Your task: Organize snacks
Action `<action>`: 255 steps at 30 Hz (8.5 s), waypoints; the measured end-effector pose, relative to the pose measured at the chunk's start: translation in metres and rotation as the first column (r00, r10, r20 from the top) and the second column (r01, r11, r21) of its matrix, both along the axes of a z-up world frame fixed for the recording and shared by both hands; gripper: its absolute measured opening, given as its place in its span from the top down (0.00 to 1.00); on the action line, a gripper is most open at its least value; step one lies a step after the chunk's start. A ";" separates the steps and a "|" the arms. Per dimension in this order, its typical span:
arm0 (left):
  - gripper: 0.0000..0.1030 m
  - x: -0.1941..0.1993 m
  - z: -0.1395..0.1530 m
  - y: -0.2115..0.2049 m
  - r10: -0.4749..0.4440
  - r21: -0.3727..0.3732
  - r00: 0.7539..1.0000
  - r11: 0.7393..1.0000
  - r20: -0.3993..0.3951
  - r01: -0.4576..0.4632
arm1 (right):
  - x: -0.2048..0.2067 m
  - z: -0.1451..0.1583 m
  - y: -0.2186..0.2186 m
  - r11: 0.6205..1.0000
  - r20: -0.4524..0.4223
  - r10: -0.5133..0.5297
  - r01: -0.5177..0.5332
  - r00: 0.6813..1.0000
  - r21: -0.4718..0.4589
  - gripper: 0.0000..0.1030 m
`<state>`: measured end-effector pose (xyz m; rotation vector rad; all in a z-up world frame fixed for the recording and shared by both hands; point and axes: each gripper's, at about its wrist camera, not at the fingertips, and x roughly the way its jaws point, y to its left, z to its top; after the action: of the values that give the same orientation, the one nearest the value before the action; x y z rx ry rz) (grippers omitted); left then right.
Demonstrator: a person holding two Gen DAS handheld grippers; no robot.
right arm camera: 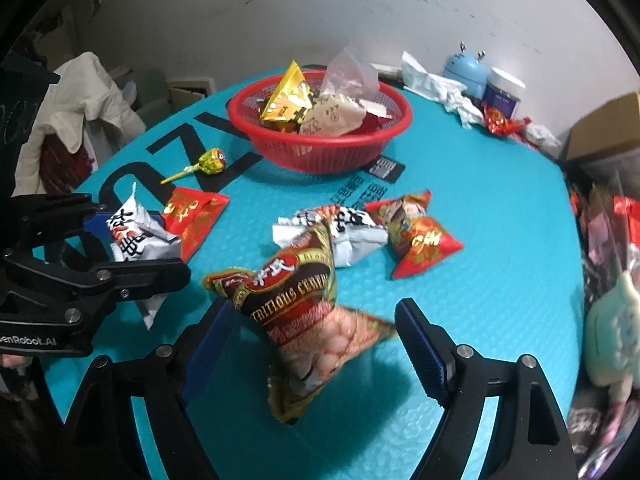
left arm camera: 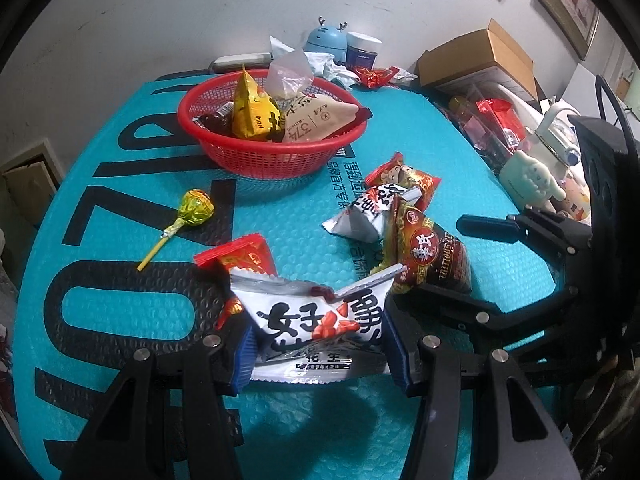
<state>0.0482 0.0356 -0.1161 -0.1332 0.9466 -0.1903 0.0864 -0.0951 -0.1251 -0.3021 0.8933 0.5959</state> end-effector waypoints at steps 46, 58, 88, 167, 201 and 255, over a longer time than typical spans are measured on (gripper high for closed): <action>0.49 -0.052 0.057 -0.026 -0.077 -0.049 0.988 0.995 0.136 0.084 | -0.074 0.043 -0.035 0.977 -0.006 -0.092 0.091 0.996 0.193 0.59; 0.49 -0.048 0.109 -0.021 -0.079 -0.022 0.960 0.996 0.268 0.088 | -0.069 0.098 -0.034 0.968 0.102 -0.111 0.084 0.989 0.237 0.59; 0.49 0.112 0.137 0.038 -0.032 0.042 0.929 0.999 0.368 0.017 | 0.095 0.125 0.026 0.971 0.168 -0.106 0.065 0.980 0.230 0.59; 0.48 0.161 0.046 0.070 0.007 0.032 0.997 0.999 0.076 -0.009 | 0.141 0.054 0.035 0.967 0.009 -0.106 0.101 0.994 0.234 0.60; 0.48 0.041 0.176 0.029 -0.012 0.068 0.936 0.998 0.353 -0.012 | 0.023 0.175 0.002 0.952 0.279 -0.172 0.086 0.945 0.295 0.43; 0.07 -0.084 0.099 0.066 0.096 0.098 0.970 0.988 0.225 -0.121 | -0.075 0.078 0.046 0.952 0.056 -0.091 0.071 0.994 0.297 0.20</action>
<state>-0.0354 0.1016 -0.0171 -0.0596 0.7256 -0.0488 0.0111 -0.0489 -0.0472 -0.0156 0.7337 0.6295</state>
